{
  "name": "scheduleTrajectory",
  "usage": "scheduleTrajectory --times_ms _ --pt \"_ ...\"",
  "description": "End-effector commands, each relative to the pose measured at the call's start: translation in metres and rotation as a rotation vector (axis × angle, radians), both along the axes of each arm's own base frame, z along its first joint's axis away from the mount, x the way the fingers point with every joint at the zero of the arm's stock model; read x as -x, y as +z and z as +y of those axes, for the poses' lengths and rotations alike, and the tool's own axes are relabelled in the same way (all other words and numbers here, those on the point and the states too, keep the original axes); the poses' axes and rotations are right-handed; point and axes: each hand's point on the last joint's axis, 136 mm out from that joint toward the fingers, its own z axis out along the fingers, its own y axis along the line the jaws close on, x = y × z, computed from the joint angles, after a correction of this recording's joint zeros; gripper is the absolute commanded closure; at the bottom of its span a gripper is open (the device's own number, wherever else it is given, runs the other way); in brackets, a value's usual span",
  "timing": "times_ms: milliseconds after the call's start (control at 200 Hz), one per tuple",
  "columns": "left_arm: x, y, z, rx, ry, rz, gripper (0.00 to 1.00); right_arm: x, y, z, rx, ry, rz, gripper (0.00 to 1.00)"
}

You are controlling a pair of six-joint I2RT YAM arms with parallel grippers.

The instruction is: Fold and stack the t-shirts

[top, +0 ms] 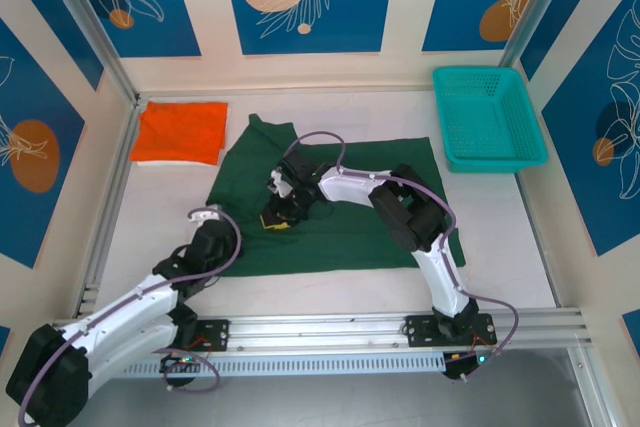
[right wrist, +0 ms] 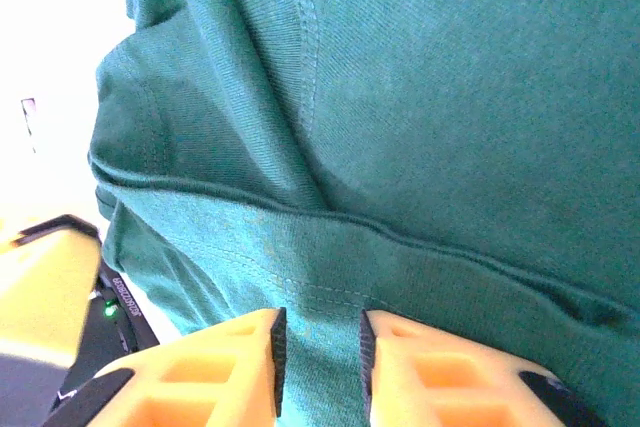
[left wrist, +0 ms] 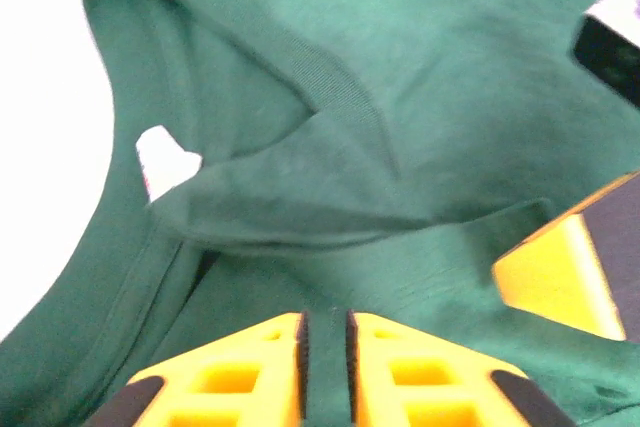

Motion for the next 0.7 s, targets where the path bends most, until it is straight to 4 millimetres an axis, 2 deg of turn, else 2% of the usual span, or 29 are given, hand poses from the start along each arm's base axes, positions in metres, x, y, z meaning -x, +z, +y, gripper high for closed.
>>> scheduleTrajectory --times_ms 0,120,305,390,550,695 --pt "0.013 -0.012 0.015 -0.065 0.057 0.122 0.96 0.0 0.0 0.004 -0.003 0.021 -0.014 0.73" --pt "0.02 -0.022 0.016 -0.062 0.077 0.186 0.99 -0.002 0.007 0.003 -0.017 0.013 -0.048 0.72" --pt "0.023 -0.027 0.0 -0.013 0.015 0.224 0.98 -0.008 0.007 0.005 0.032 0.003 -0.112 0.59" --pt "0.025 -0.031 0.002 -0.047 0.006 0.265 0.97 -0.013 0.002 0.006 0.06 -0.004 -0.114 0.52" --pt "0.028 -0.037 0.009 -0.091 0.033 0.303 1.0 -0.008 -0.006 0.014 0.102 0.042 -0.141 0.54" --pt "0.028 -0.035 0.016 -0.109 0.068 0.29 1.0 -0.009 -0.014 0.015 0.172 0.051 -0.172 0.63"
